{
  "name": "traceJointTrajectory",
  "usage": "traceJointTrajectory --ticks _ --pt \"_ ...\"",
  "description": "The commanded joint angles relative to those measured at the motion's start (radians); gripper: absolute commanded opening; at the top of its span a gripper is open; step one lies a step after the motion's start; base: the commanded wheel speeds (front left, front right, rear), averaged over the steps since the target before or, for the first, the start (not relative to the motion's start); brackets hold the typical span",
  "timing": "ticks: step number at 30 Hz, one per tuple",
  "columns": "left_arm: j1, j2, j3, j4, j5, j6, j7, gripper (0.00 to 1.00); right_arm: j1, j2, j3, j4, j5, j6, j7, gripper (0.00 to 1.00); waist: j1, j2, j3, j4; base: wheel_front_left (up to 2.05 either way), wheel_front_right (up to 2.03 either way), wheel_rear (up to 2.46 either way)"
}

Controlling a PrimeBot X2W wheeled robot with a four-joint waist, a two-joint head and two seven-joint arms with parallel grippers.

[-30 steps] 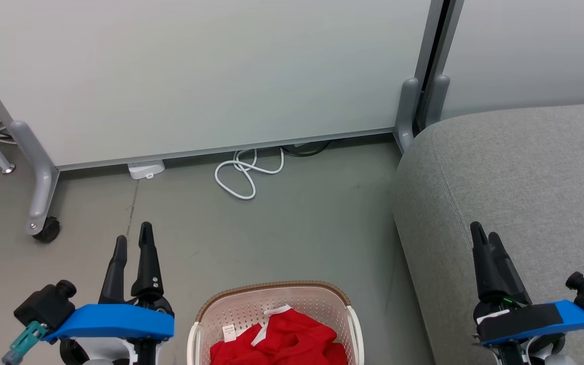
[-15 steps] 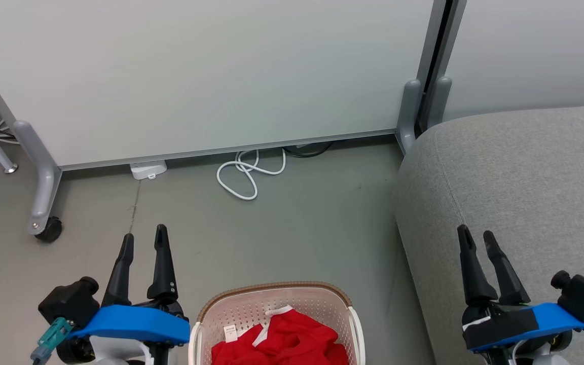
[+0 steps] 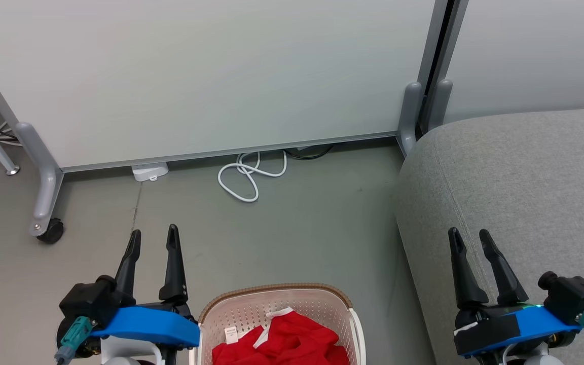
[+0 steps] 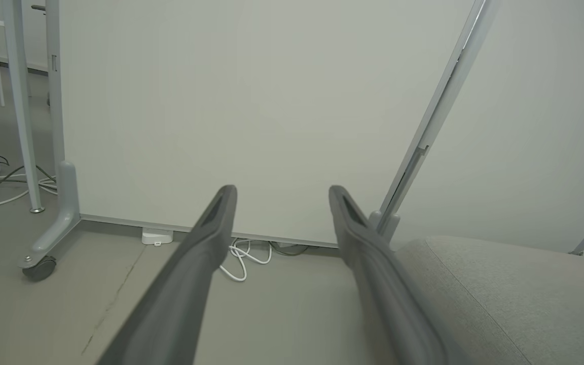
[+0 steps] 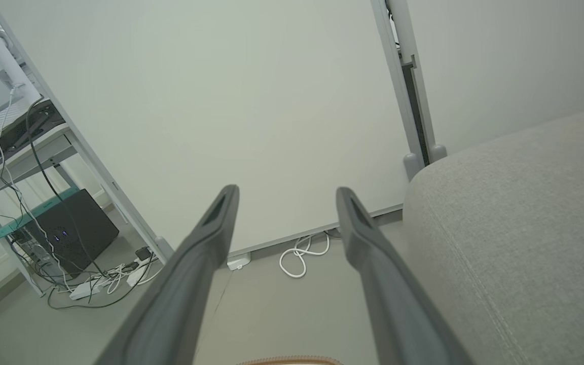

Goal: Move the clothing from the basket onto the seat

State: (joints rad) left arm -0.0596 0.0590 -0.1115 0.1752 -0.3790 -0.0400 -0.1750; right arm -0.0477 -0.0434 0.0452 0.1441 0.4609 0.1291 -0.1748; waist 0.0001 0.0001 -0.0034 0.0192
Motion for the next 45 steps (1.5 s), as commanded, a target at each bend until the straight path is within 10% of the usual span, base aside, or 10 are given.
traceJointTrajectory --ticks 1,45 --pt "-0.017 0.008 -0.008 -0.002 0.033 0.005 -0.011 1.0 0.003 -0.008 0.003 -0.004 -0.034 0.002 -0.011 1.0 -0.0001 -0.0001 -0.001 0.001 0.0 0.0 0.0" --pt "-0.033 0.003 -0.04 0.093 0.289 0.0 -0.092 1.0 0.006 -0.01 0.015 0.037 -0.348 0.003 -0.092 1.0 -0.0001 -0.0001 -0.001 0.012 0.0 0.0 0.0"
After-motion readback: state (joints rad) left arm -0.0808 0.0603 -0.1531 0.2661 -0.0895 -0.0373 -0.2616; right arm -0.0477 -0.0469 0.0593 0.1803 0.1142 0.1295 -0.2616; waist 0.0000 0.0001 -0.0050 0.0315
